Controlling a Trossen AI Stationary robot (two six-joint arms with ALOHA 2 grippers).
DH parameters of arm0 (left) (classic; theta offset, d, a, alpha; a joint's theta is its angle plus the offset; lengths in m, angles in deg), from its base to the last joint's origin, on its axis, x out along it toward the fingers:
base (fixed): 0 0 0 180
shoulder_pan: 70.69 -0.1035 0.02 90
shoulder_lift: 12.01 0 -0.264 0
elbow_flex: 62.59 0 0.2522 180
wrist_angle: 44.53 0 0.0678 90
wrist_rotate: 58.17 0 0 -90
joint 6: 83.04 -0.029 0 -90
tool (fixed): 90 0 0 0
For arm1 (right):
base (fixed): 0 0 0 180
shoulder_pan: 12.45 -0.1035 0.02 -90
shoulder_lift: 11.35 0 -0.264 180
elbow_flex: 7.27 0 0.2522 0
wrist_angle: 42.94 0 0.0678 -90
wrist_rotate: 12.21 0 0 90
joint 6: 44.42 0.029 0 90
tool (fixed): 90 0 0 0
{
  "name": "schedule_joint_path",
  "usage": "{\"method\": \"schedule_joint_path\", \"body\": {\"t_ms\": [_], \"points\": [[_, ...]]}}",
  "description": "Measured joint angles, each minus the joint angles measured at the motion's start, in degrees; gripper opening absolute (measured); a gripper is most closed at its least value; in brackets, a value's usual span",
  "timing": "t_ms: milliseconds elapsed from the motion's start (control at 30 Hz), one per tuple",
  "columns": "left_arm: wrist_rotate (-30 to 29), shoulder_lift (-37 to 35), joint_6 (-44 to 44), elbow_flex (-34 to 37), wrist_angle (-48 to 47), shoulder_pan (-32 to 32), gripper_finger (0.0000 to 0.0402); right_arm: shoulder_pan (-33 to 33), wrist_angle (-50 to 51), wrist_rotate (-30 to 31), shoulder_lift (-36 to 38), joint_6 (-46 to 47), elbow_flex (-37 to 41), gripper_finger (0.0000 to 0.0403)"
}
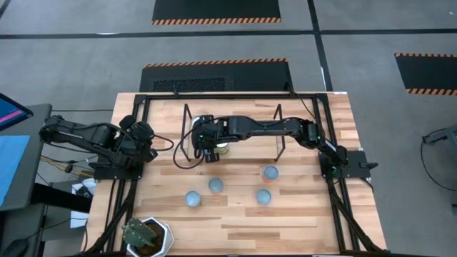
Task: Pick and place cans onto a shelf
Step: Adjust the canned goods on the shelf
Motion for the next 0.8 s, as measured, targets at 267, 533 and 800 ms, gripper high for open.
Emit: {"method": "schedule_joint_path", "body": {"t_ms": [267,533,800], "points": [[0.0,0.0,0.0,0.0,0.0,0.0,0.0061,-1.1,-0.2,0.0,0.0,1.7,0.0,0.0065],[0.3,0.0,-0.4,0.0,0.0,0.0,0.0061,-1.0,0.0,0.1,0.0,3.1,0.0,0.0065],[1.0,-0.1,-2.7,0.0,-3.0,0.0,0.0061,-0.7,0.1,0.1,0.0,4.8,0.0,0.0065]]}}
